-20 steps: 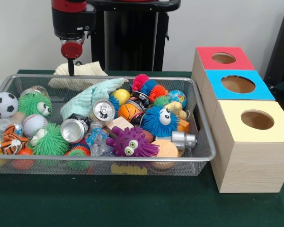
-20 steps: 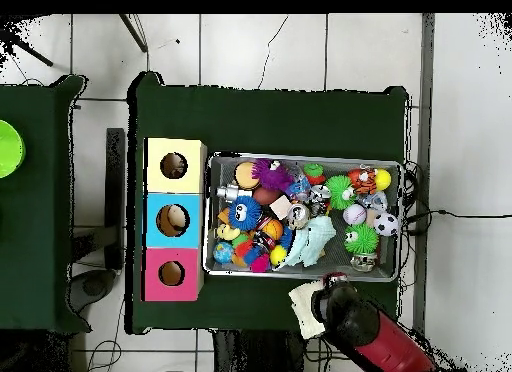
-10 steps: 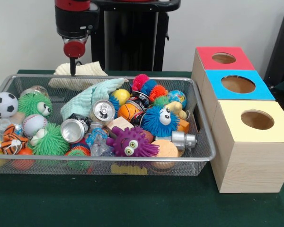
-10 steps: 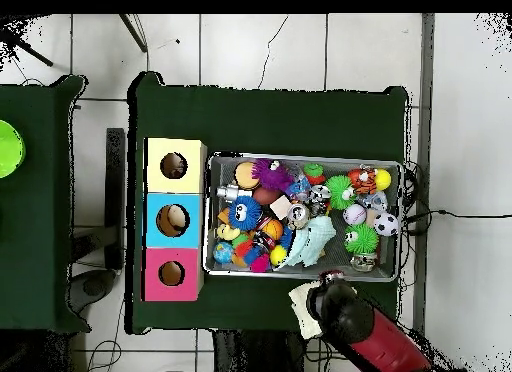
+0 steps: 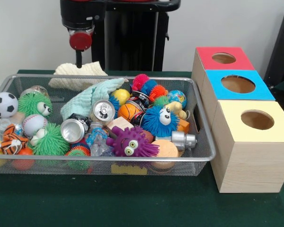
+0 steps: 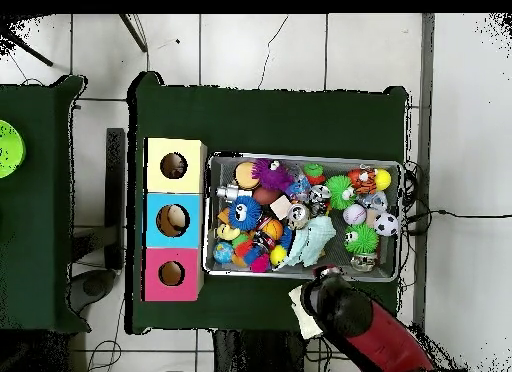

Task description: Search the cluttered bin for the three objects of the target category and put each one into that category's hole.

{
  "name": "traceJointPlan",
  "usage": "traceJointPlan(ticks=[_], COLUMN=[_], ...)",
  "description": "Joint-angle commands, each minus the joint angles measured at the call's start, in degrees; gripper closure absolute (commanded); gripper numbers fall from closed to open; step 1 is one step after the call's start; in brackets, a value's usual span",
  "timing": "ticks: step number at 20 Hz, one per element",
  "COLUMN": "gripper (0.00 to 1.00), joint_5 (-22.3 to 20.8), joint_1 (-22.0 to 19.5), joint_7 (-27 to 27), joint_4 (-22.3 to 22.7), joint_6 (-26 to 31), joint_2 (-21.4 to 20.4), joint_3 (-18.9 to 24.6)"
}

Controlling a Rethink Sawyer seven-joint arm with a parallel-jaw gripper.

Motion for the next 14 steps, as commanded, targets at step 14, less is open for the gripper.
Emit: traceJointPlan(ticks=[14], gripper=[1.0], joint_5=[1.0], joint_1=[-0.6], joint_7=[2.8], joint_4=[-13.8], joint_6=[8.1], joint_2=[-2.0], joint_3=[1.8])
